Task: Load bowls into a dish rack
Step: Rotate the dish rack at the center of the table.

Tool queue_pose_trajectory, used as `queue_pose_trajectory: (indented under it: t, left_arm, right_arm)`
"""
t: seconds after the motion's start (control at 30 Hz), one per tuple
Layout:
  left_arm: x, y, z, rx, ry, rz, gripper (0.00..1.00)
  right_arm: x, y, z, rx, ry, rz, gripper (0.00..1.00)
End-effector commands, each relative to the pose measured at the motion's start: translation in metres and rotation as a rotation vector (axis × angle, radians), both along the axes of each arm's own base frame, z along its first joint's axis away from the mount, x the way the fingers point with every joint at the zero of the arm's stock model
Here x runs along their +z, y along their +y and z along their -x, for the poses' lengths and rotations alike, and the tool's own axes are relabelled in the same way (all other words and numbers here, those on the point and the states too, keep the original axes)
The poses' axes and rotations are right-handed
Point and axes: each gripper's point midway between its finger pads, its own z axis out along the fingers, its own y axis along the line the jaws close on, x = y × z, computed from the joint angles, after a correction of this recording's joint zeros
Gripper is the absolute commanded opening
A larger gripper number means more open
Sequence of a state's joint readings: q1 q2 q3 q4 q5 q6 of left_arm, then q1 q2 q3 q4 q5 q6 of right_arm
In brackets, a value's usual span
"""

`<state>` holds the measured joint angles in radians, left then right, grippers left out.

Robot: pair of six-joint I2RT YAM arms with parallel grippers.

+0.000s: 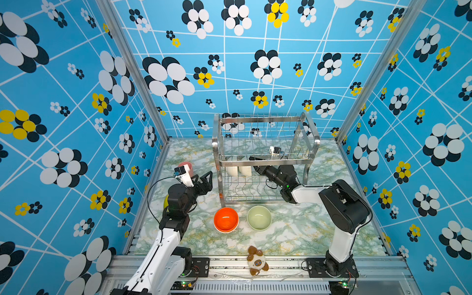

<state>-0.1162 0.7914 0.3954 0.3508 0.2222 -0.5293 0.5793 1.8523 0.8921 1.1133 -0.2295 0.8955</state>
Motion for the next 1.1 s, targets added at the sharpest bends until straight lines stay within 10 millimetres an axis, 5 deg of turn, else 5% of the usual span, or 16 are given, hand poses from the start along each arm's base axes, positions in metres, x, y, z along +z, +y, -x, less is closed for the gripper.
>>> queue_pose_trajectory:
  t: [0.0, 0.37, 0.63, 1.07]
  left_arm:
    - [0.007, -0.014, 0.01, -0.072, -0.066, -0.005, 0.77]
    - [0.006, -0.038, 0.03, -0.168, -0.096, -0.024, 0.45]
    - [-0.002, -0.045, 0.024, -0.174, -0.055, -0.047, 0.02]
    - [-0.003, -0.056, 0.015, -0.201, -0.046, -0.053, 0.0]
  right_arm:
    - [-0.015, -0.006, 0.003, -0.058, 0.029, 0.105, 0.41]
    - [-0.015, -0.011, 0.028, -0.114, 0.036, 0.293, 0.39]
    - [-0.006, -0.022, 0.05, -0.123, 0.031, 0.358, 0.38]
    - [-0.019, -0.042, 0.079, -0.119, 0.059, 0.412, 0.37]
